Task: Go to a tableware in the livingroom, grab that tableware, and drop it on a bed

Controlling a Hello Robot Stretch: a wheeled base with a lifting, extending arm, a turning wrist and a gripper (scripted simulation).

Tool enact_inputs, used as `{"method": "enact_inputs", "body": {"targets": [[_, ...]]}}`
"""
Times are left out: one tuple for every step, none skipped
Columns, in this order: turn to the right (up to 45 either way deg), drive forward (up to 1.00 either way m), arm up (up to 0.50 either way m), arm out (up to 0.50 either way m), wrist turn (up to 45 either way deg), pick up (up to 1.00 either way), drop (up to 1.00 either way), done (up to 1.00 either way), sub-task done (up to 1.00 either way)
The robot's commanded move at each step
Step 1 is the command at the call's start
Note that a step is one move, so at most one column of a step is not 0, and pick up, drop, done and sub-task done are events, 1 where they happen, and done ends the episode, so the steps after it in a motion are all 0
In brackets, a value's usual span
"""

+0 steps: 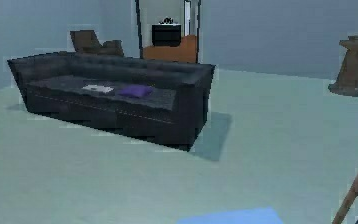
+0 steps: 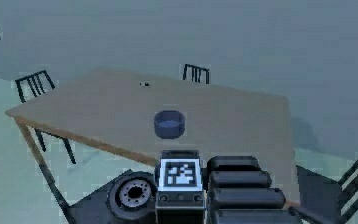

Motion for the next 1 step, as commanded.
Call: {"method": "enact_inputs", "body": {"targets": [[0.0,0.80,0.00,0.00,0.0,0.00,0.00,0.00,0.00]]}}
